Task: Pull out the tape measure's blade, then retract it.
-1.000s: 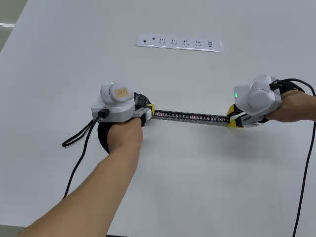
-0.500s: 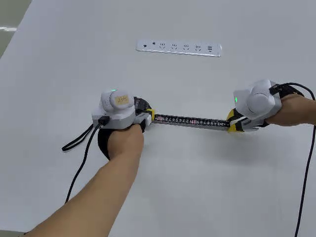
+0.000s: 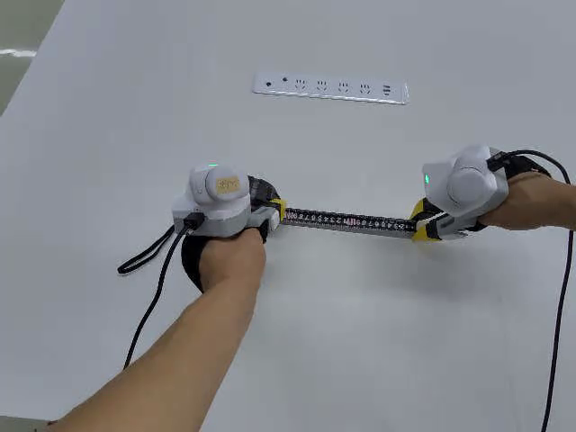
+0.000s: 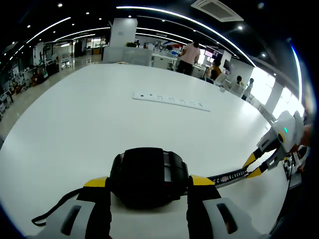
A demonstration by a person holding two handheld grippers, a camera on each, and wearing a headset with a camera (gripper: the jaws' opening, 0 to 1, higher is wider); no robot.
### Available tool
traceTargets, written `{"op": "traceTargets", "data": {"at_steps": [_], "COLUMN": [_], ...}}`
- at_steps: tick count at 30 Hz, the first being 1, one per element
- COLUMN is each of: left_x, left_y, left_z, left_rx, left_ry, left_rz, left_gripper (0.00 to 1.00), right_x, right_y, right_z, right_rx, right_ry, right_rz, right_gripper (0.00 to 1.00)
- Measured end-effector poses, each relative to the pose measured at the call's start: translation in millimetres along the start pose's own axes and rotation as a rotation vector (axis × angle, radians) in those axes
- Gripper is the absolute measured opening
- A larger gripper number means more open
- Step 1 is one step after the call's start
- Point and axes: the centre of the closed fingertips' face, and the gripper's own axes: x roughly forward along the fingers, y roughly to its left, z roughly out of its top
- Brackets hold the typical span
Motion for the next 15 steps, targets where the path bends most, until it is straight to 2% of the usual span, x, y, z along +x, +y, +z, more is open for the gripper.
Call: {"op": "traceTargets", "data": {"at_steps": [7,15], "left_x": [0.7,1.3], "left_y": [0.5,0.4], "left_z": [0.0,-0.2], "left_rx": [0.002,0.002], "left_ry": [-0.008,-0.009], "left_rz": [-0.001,-0.002], "left_gripper": [0.58,0.58], "right_x": [0.4,3.5], "right_y": [-1.3,-2.5], "right_z": [2.1,11.7], "right_rx": [0.048,0.056], "right_ry": [-0.007,-0.020], "right_rz": [0.000,0.002], "right_gripper": [0.14,0.14]}}
